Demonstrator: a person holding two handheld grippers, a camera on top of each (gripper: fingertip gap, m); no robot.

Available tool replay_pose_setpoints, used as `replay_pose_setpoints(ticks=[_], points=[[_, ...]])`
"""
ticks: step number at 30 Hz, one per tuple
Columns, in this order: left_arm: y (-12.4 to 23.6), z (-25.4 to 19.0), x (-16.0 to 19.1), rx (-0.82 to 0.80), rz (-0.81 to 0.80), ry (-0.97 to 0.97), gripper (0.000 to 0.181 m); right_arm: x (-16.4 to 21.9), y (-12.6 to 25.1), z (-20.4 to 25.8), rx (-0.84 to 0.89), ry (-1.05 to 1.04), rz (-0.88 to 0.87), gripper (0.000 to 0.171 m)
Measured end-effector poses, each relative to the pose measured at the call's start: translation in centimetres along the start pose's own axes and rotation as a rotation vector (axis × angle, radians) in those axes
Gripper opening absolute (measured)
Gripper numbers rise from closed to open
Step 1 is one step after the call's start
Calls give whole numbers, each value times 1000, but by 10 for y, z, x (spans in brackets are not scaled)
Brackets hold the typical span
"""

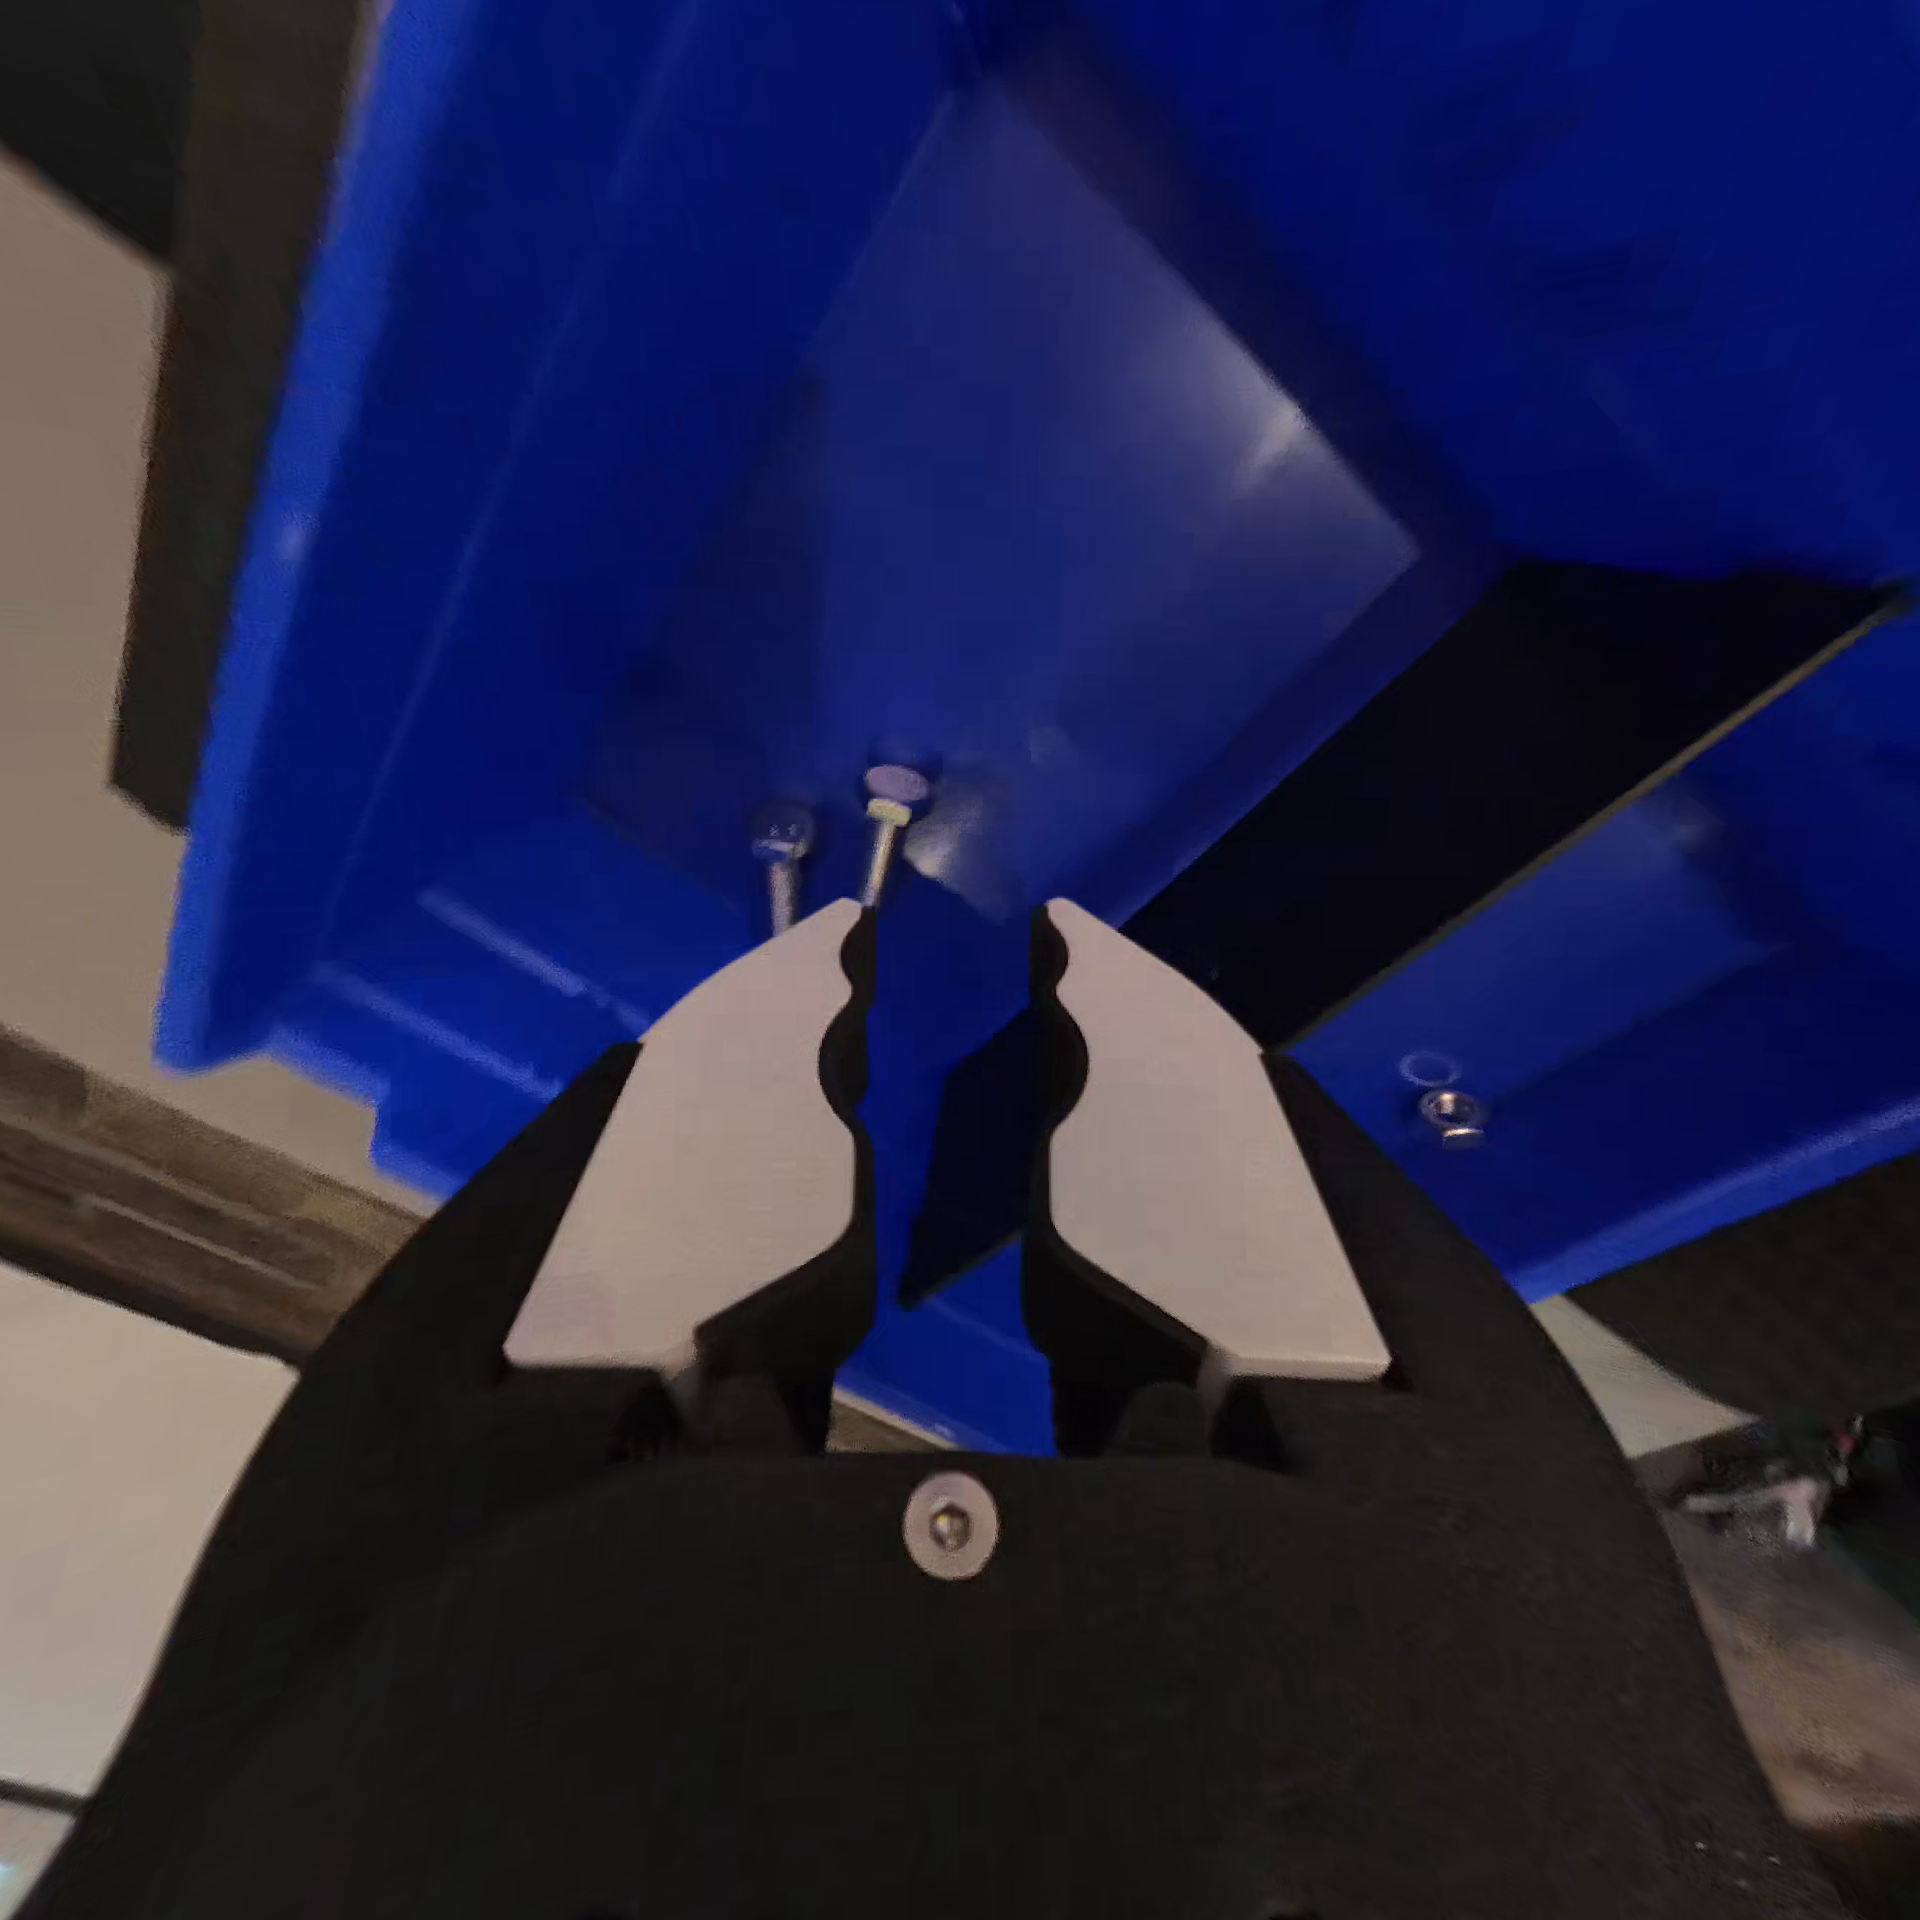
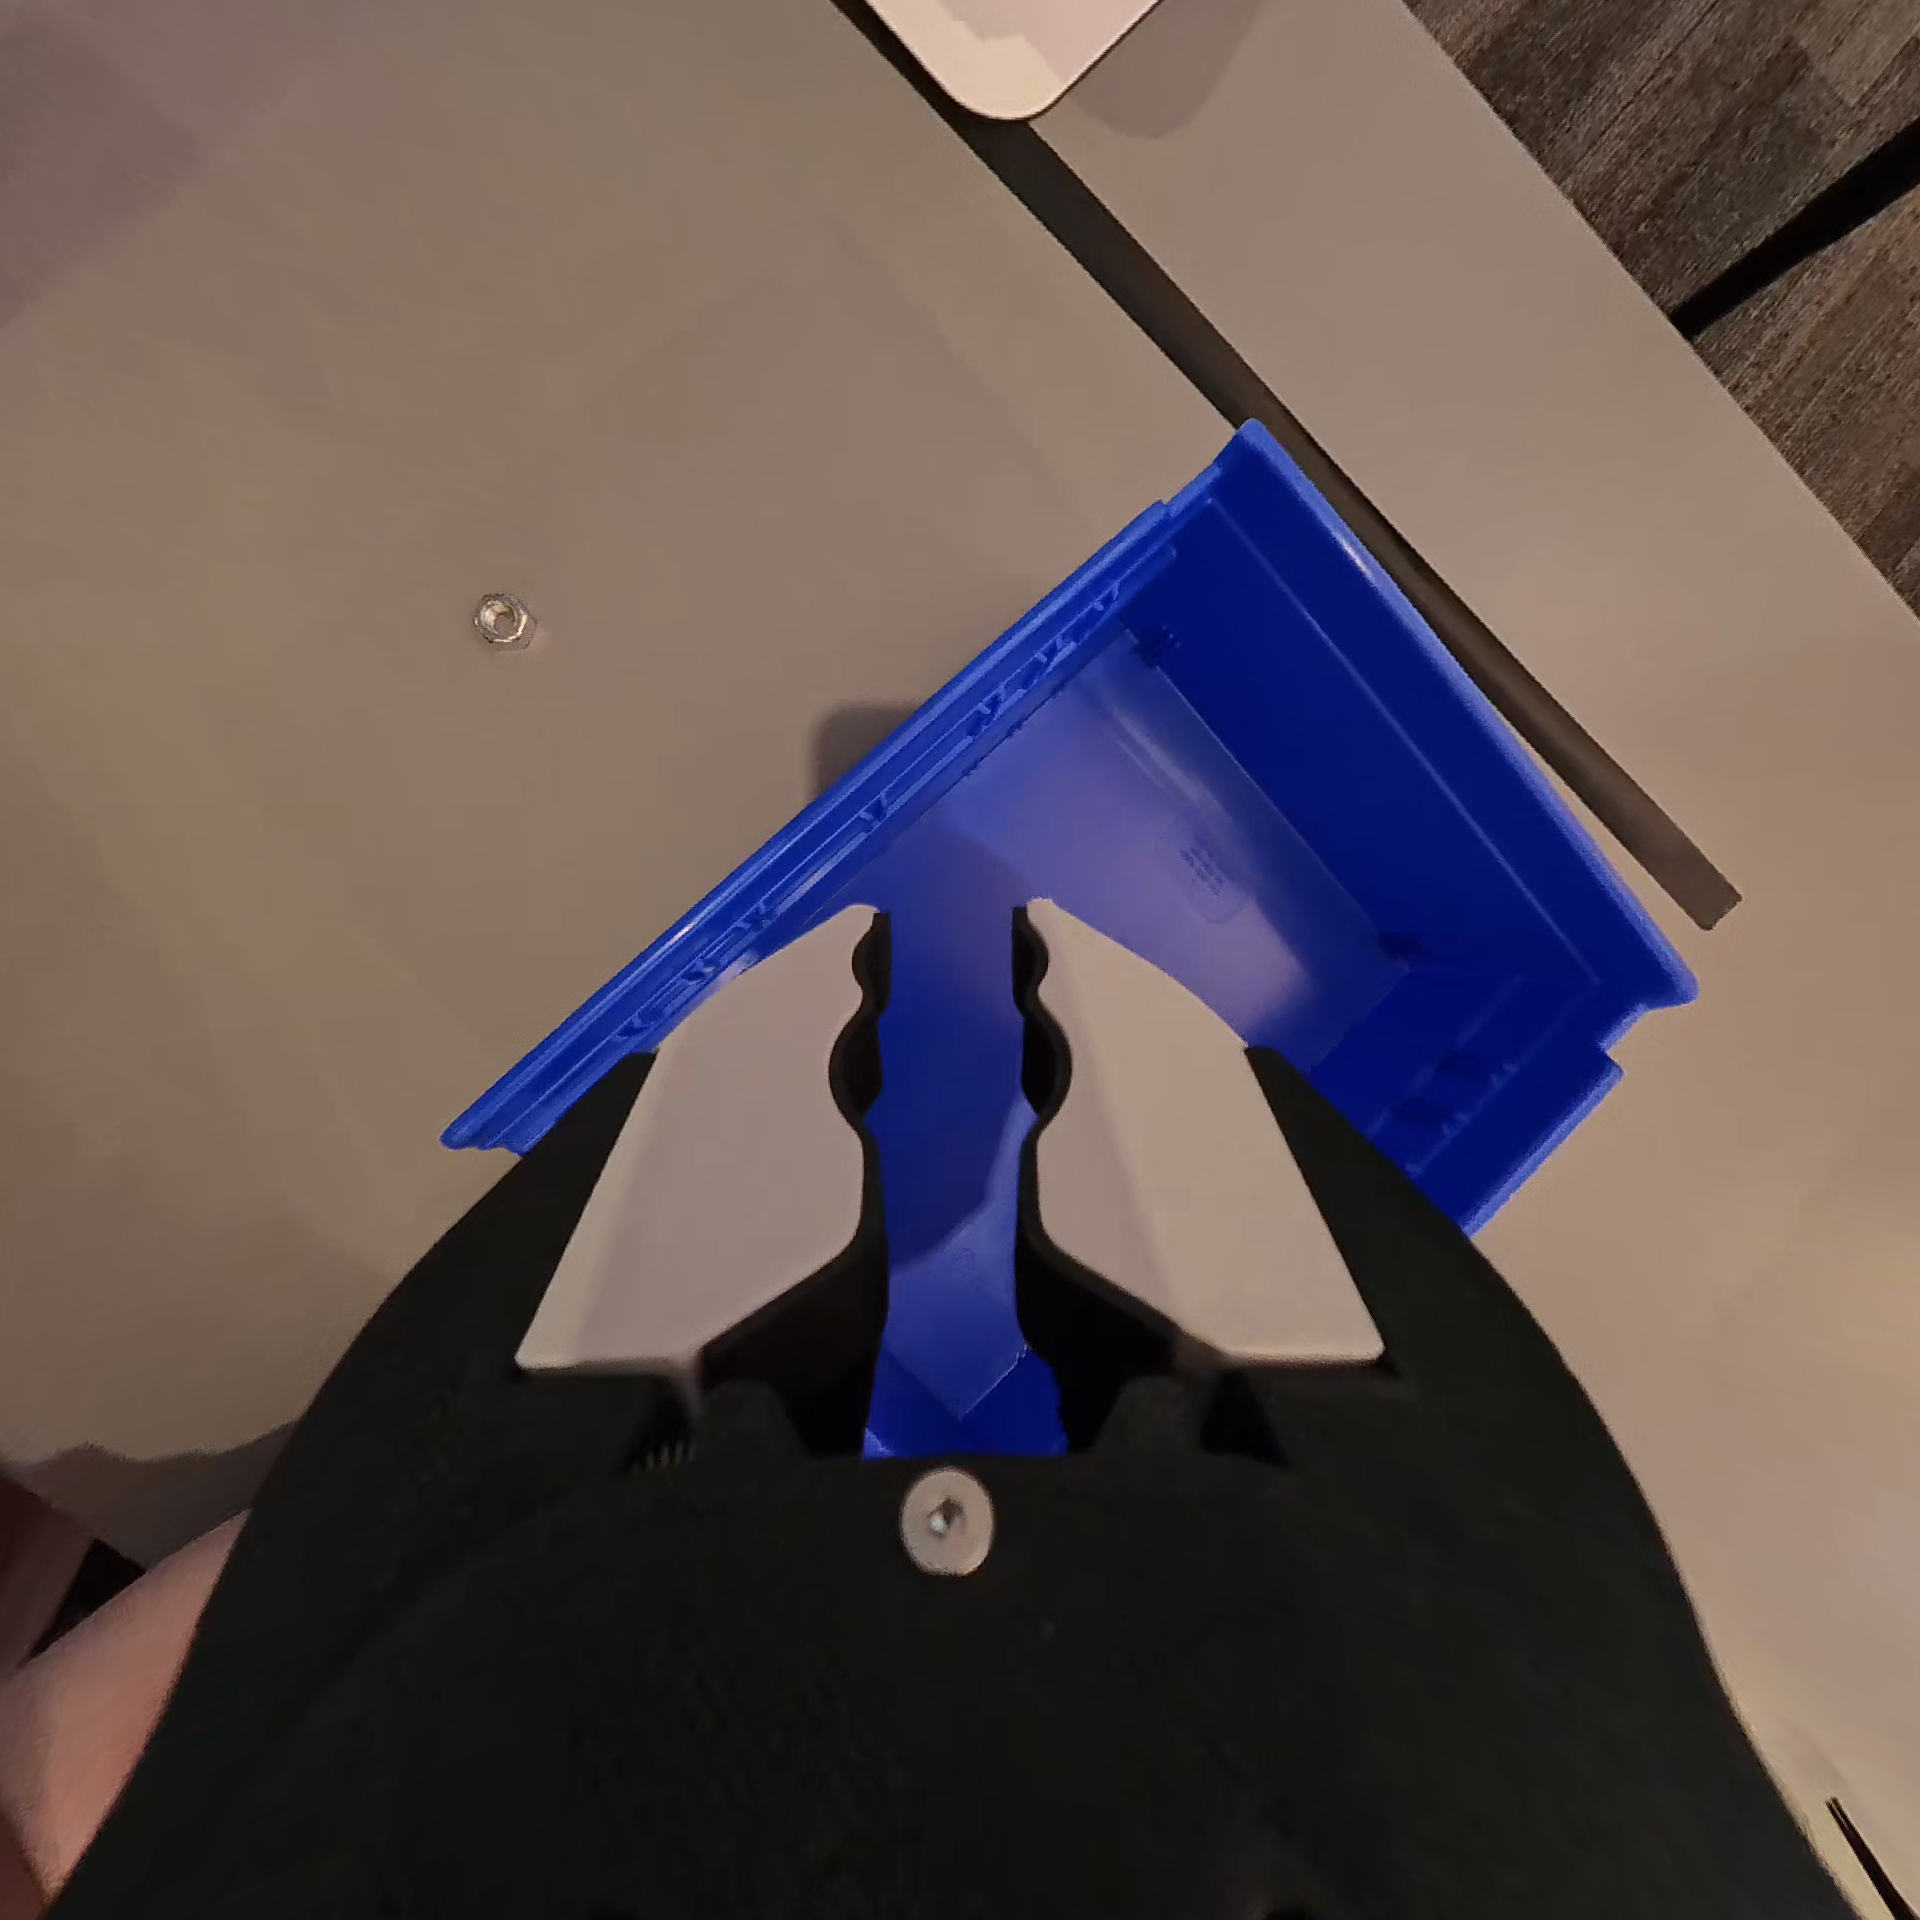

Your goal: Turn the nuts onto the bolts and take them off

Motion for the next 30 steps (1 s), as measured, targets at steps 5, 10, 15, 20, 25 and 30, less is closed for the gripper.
replay_pose_setpoints(ticks=[5, 10, 15, 20, 25, 30], points=[[-27, 15, -8, 47, 66, -46, 33, 1, -10, -2, 9, 1, 52, 24], [-42, 22, -1, 13, 179, -100, 34, 0, -14, 0, 11, 15, 69, 24], [-54, 24, -2, 27, 196, -99, 37, 0, -17, 2, 5, 31, 85, 23], [-60, 23, -3, 27, 197, -94, 20, 0, -17, 3, 0, 40, 86, 23], [-43, 18, -3, -7, 122, -90, 19, -2, -14, 3, 4, 41, 61, 22], [38, -12, -26, -38, -323, -59, 18, -20, -8, 12, 8, 69, -31, 22]])
Point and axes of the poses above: each gripper's, where its closed fingertips meet, y back along the fingers, x out of its underside, z = x × y across the jaws, the point moved 6 cm from there along y, back along the fingers, and after that the axes turned 11 degrees about x, right-handed, at the moved point
